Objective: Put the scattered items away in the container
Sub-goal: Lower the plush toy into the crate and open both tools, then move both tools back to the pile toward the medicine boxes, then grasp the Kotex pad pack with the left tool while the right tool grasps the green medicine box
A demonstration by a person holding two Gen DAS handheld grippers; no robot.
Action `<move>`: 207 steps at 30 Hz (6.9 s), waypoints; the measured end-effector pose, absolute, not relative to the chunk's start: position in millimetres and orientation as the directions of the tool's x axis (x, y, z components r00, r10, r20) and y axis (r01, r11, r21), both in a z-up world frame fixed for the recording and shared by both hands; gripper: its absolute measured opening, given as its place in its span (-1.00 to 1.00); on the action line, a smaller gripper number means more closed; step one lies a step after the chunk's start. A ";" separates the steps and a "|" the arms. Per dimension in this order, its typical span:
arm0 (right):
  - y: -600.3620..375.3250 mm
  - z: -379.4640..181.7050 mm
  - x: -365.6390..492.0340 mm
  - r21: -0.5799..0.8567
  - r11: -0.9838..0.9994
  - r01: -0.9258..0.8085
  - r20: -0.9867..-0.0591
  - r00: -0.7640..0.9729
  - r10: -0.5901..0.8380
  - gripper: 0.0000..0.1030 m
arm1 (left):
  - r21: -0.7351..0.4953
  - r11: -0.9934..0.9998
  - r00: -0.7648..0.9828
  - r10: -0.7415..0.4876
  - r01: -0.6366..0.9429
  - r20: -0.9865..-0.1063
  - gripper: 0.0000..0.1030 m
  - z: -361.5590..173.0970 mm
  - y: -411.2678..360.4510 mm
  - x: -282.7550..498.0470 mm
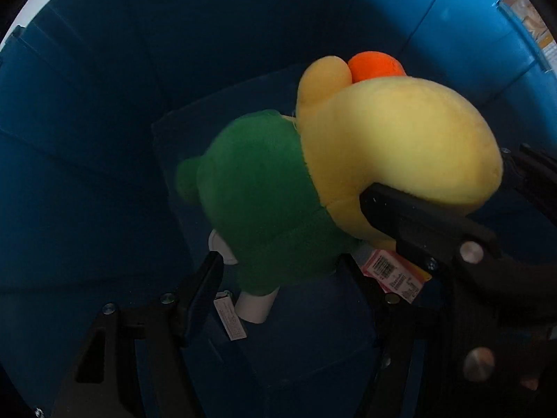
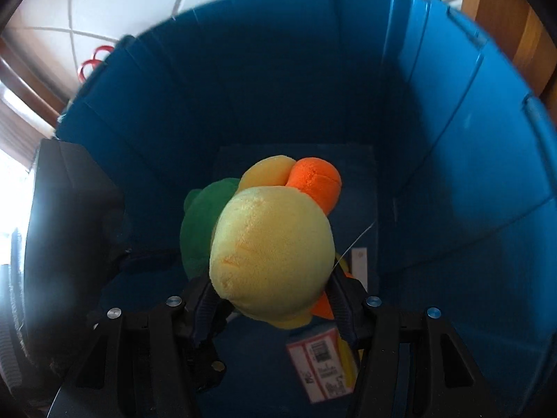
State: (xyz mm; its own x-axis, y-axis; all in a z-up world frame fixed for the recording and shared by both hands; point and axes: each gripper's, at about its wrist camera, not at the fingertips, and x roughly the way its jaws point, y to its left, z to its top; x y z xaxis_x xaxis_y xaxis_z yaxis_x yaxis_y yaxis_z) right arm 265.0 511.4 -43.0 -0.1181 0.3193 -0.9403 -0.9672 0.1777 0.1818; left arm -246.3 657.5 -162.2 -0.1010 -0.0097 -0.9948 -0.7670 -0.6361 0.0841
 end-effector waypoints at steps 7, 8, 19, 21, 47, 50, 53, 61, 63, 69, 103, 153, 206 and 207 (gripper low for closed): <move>513.8 -91.2 271.0 0.079 0.217 -0.973 -0.984 -0.042 0.173 0.03 | 0.129 -0.628 -0.081 -0.105 -0.767 -0.991 0.29 -190.3 651.4 -249.3; 513.8 -94.5 271.0 0.066 0.216 -0.974 -0.986 -0.031 0.162 0.03 | 0.132 -0.626 -0.082 -0.109 -0.768 -0.991 0.29 -191.3 651.2 -248.7; 508.9 -114.8 276.8 0.020 0.222 -0.975 -0.995 0.002 0.098 0.54 | 0.208 -0.607 -0.103 -0.203 -0.767 -0.974 0.29 -208.4 652.5 -259.8; 509.8 -113.1 272.4 0.003 0.218 -0.976 -0.996 0.018 0.093 0.68 | 0.219 -0.611 -0.112 -0.209 -0.761 -0.971 0.29 -208.7 649.8 -260.5; 456.2 -24.8 248.8 -0.007 0.212 -0.977 -0.981 0.048 0.187 0.99 | 0.134 -0.724 -0.151 -0.040 -0.677 -0.988 0.29 -100.8 589.7 -212.2; 443.9 -5.2 241.0 -0.006 0.191 -0.982 -0.972 0.051 0.229 0.99 | 0.128 -0.705 -0.187 0.007 -0.698 -0.982 0.29 -73.5 582.5 -195.7; 433.7 9.5 231.5 -0.007 0.179 -0.984 -0.964 0.054 0.260 0.99 | 0.109 -0.708 -0.202 0.047 -0.698 -0.978 0.29 -51.4 569.5 -183.9; 422.7 35.7 181.9 -0.041 0.113 -0.993 -0.951 0.073 0.301 0.99 | 0.120 -0.723 -0.274 0.100 -0.680 -0.956 0.29 -12.5 520.9 -167.9; 422.2 44.3 164.3 -0.049 0.094 -0.994 -0.945 0.077 0.318 0.99 | 0.124 -0.730 -0.294 0.109 -0.672 -0.950 0.29 -5.2 504.0 -166.7; 427.6 63.5 100.4 -0.075 0.048 -0.996 -0.931 0.087 0.355 0.99 | 0.108 -0.755 -0.319 0.139 -0.647 -0.938 0.29 11.1 440.3 -173.7; 419.5 0.9 -241.5 -0.040 -0.192 -0.981 -0.872 -0.060 0.485 0.99 | 0.115 -0.927 -0.541 0.104 -0.356 -0.835 0.29 -5.6 38.6 -191.6; 410.9 -183.4 -349.2 0.171 -0.014 -0.985 -0.950 -0.169 0.263 0.99 | 0.102 -0.677 -0.379 0.275 -0.729 -0.883 0.10 -196.3 -40.1 -246.6; 451.7 -176.6 -383.7 0.232 -0.301 -0.925 -0.895 -0.324 0.305 0.78 | -0.164 -0.986 -0.275 0.152 0.021 -0.949 0.58 -231.8 -130.2 -290.4; 454.3 -177.0 -382.0 0.244 -0.301 -0.922 -0.892 -0.335 0.303 0.79 | -0.156 -0.988 -0.282 0.146 0.016 -0.948 0.62 -233.8 -128.1 -291.7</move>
State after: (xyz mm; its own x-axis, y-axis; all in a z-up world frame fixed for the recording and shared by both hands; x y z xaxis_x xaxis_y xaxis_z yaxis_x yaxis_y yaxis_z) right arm -382.0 454.3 -177.0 -0.3352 0.3035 -0.8919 -0.9219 -0.3009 0.2441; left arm -291.7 -128.1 -233.8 -0.2823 0.1456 -0.9482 0.0161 -0.9875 -0.1565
